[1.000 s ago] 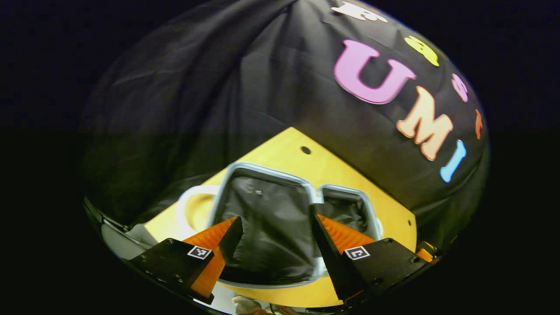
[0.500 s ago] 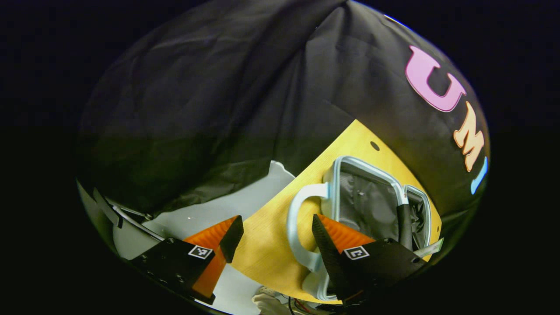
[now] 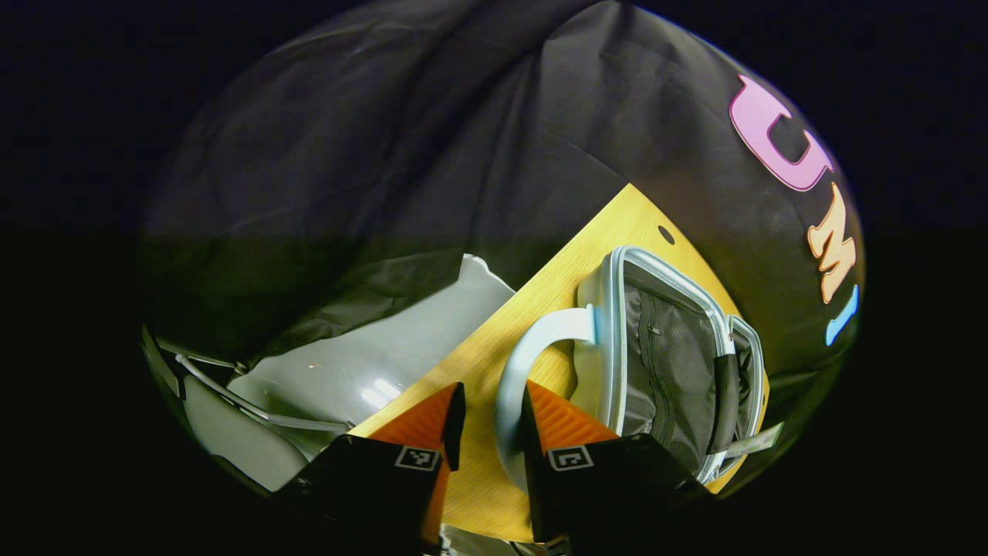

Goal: First open the suitcase, pack the skin care products into it, and then close the suitcase.

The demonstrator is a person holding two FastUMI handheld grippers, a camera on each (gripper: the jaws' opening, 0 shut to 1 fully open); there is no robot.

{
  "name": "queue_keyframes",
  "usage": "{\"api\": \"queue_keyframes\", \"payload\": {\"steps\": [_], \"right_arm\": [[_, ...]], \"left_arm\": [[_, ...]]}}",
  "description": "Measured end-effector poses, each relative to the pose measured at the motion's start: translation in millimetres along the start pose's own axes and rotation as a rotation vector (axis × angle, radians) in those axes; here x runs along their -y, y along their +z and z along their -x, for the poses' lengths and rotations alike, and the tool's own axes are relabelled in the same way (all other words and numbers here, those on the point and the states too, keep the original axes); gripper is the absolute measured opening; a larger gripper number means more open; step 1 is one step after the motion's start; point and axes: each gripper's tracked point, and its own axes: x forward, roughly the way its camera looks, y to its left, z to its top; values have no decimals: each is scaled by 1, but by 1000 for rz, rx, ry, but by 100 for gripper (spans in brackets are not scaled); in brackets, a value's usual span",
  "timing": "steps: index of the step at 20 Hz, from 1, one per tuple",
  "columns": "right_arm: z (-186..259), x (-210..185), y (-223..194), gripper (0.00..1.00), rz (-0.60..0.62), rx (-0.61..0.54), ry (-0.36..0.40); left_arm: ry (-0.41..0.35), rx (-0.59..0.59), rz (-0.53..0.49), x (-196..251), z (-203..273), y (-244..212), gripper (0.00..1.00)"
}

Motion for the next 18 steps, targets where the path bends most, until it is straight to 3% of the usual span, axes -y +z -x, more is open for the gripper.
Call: {"api": "queue_keyframes", "payload": {"steps": [3, 5, 11, 18], "right_arm": [[5, 10, 1, 98, 1, 15, -26], [8, 14, 0, 98, -15, 16, -31], [16, 27, -4, 98, -13, 14, -49], [17, 44, -1, 98, -48, 42, -46]], "left_arm": [[0, 13, -49, 6, 1, 4, 12], [-13, 37, -46, 14, 6, 9, 7], [-46, 137, -90, 43, 49, 47, 3], [-196, 273, -196, 160, 129, 100, 1]]}}
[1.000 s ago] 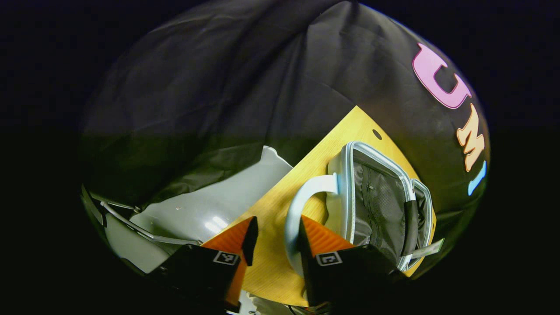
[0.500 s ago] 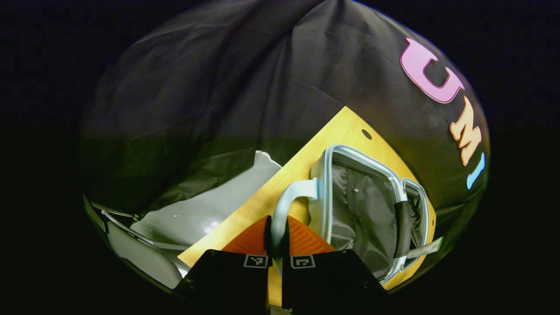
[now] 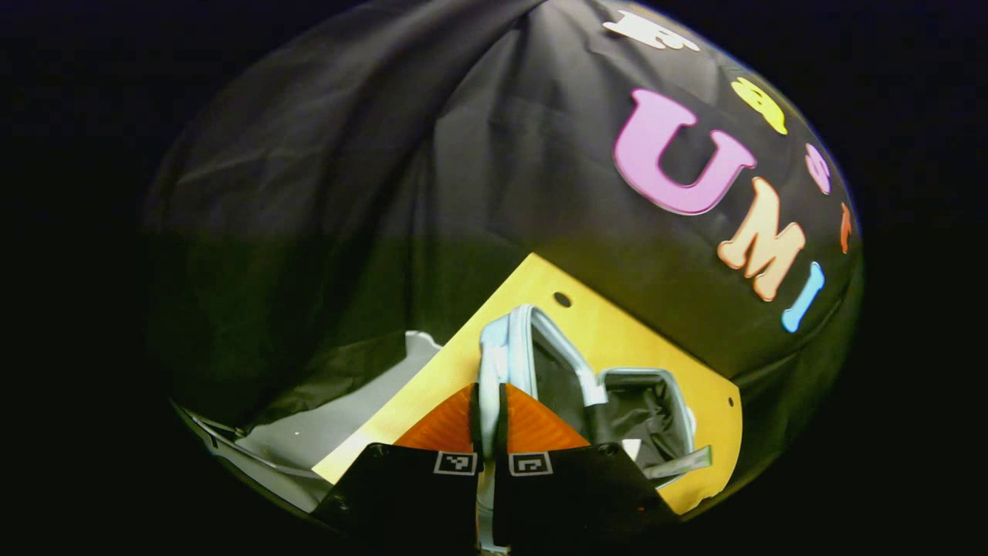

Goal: First open the suitcase, pack the skin care products into it, and then close the suitcase.

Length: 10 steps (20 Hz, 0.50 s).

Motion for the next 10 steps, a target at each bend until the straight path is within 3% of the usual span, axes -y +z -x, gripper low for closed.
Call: {"api": "queue_keyframes", "payload": {"steps": [4, 10], "right_arm": [[7, 25, 7, 98, -24, 25, -22], [22, 72, 8, 98, -39, 33, -83]], "left_arm": [[-84, 48, -99, 77, 13, 24, 2], [-178, 53, -231, 189, 16, 21, 1]]}}
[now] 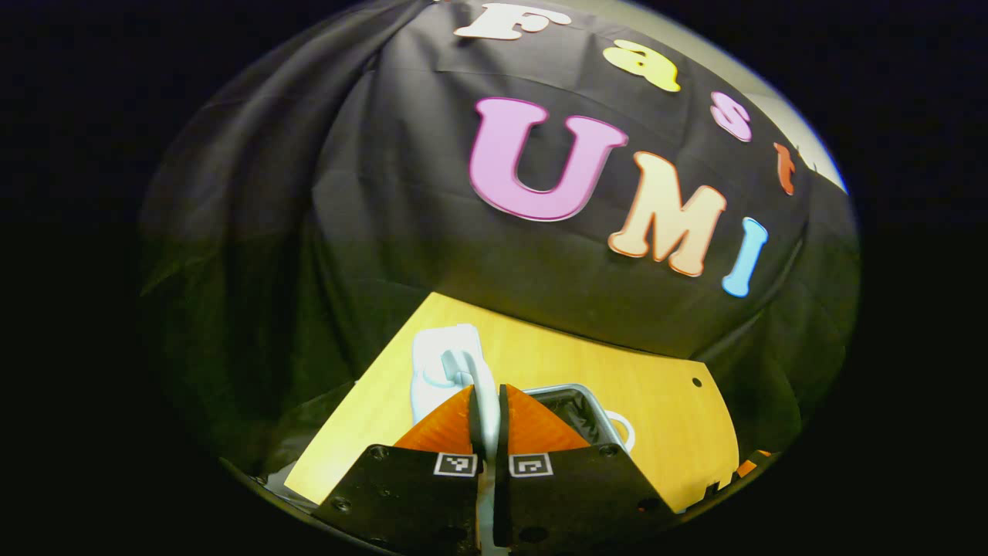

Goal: First open the suitcase, pack the skin care products into it, and then close the suitcase.

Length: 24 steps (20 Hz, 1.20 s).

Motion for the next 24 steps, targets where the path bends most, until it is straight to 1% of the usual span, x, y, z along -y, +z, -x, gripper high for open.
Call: {"api": "queue_keyframes", "payload": {"steps": [3, 6, 7, 9, 11, 14, 17, 19, 20, 21, 23, 24], "right_arm": [[6, 19, 0, 98, -9, 3, -22], [13, 34, 0, 98, -20, 7, -43], [17, 39, -2, 98, -23, 7, -51], [20, 47, -3, 98, -29, 4, -64], [24, 53, -6, 98, -33, -2, -76], [28, 58, -8, 98, -34, -4, -82], [37, 57, -14, 98, -51, -1, -71], [38, 51, -17, 98, -56, -1, -56], [39, 48, -16, 98, -51, 2, -49], [38, 44, -15, 98, -45, 6, -44], [35, 39, -10, 98, -40, 17, -30], [34, 38, -6, 98, -46, 26, -20]], "left_arm": [[-78, -6, -35, 58, -13, -4, 1], [-88, -21, -92, 88, -33, -13, 1], [-100, -25, -95, 100, -38, -16, 1], [-146, -44, -81, 129, -46, -24, 1], [-182, -77, -82, 156, -56, -39, 1], [-218, -116, -108, 184, -71, -65, 2], [-270, -199, -142, 222, -85, -107, 2], [-292, -278, -172, 239, -92, -141, 9], [-278, -307, -201, 238, -92, -156, 13], [-275, -323, -238, 241, -92, -168, 24], [-251, -297, -316, 241, -83, -171, 62], [-247, -277, -339, 242, -79, -169, 80]]}}
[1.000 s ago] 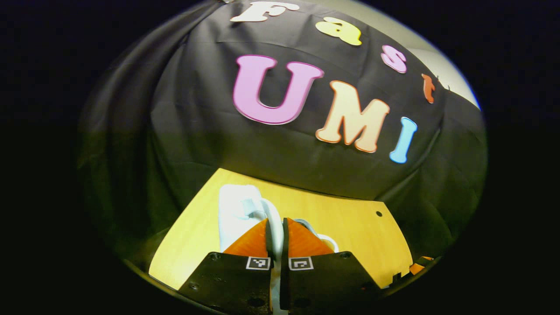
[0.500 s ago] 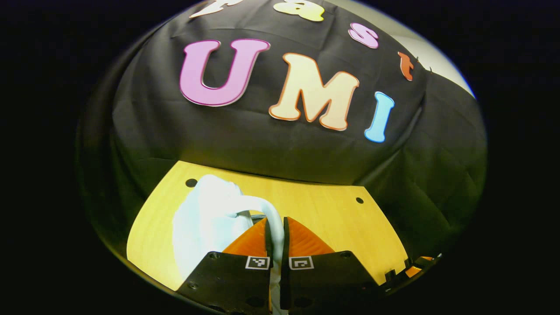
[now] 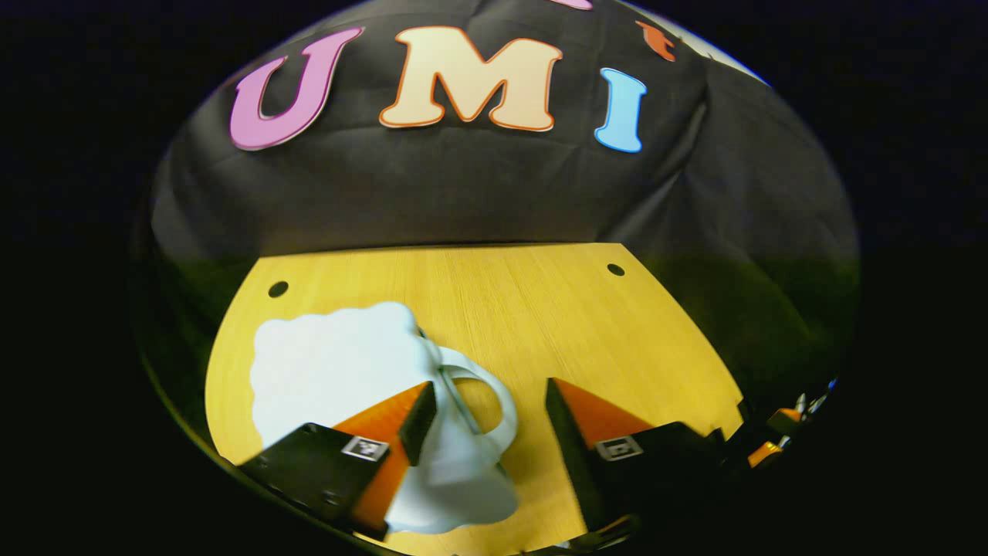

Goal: First open the suitcase, pack the skin care products into it, and then close the suitcase.

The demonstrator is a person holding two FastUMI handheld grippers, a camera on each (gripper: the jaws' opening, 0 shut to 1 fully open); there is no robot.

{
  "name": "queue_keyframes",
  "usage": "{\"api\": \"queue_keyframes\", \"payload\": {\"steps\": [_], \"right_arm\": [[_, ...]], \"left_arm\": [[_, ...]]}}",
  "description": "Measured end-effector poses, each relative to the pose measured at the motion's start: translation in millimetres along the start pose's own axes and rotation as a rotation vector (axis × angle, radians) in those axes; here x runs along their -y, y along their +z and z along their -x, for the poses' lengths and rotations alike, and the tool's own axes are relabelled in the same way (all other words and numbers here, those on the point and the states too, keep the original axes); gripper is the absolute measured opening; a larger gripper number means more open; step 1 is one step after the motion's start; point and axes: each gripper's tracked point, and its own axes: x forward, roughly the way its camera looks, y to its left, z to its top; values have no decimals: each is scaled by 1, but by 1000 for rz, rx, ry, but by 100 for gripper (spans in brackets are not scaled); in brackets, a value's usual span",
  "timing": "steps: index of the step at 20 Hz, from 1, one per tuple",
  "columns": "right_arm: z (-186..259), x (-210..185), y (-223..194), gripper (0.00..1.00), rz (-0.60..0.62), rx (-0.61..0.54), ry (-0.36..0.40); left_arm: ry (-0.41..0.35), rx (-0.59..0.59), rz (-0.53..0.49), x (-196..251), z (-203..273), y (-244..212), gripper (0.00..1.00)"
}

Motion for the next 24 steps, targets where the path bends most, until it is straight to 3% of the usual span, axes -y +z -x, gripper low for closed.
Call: {"api": "queue_keyframes", "payload": {"steps": [1, 7, 11, 14, 18, 24], "right_arm": [[-2, -3, 3, 98, -8, 10, 10], [-11, -15, 27, 98, -8, 74, 65], [-15, -15, 37, 98, 5, 101, 84], [-9, -12, 38, 98, 9, 106, 85], [-2, -3, 34, 98, 5, 105, 78], [12, 13, 41, 98, 6, 131, 52]], "left_arm": [[2, 15, -16, 5, 5, 0, 99], [78, 196, -51, 32, 65, -1, 95], [84, 284, 55, 57, 90, -6, 95], [85, 318, 103, 67, 99, -7, 95], [124, 340, 56, 68, 102, -4, 95], [86, 334, 32, 93, 99, -6, 95]]}}
